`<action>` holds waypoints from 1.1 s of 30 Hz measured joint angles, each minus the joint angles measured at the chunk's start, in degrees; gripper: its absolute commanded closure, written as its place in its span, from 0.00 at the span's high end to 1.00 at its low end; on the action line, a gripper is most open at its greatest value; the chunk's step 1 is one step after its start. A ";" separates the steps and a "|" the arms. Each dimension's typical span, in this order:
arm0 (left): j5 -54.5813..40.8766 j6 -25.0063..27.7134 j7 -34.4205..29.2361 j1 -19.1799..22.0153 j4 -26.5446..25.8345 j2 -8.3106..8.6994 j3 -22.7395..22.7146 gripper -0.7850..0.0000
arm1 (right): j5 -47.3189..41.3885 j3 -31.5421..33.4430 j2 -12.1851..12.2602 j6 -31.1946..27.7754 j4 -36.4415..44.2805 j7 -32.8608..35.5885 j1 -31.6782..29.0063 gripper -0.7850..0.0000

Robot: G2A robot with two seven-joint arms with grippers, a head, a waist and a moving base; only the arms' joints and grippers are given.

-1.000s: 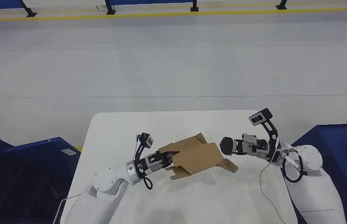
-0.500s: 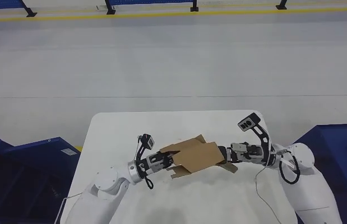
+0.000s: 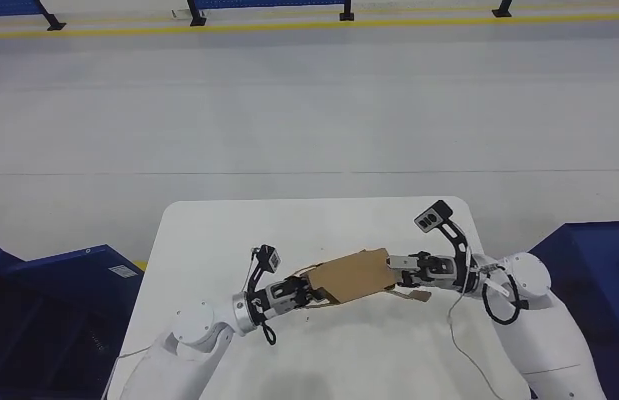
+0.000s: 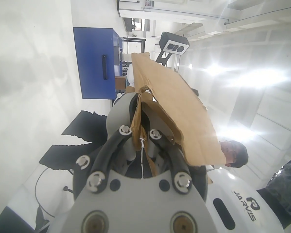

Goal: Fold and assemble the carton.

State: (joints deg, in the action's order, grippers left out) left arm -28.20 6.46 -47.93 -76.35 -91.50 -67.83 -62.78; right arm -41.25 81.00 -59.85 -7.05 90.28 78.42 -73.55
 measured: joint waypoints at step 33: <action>3.09 -2.88 -2.10 -0.13 -0.12 0.43 1.85 0.00 | 2.79 -2.58 0.70 0.72 -1.28 0.63 1.71 0.30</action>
State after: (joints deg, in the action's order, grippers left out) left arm -25.10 3.59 -50.03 -76.48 -91.63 -67.40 -60.93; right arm -38.46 78.41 -59.15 -6.32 89.00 79.05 -71.85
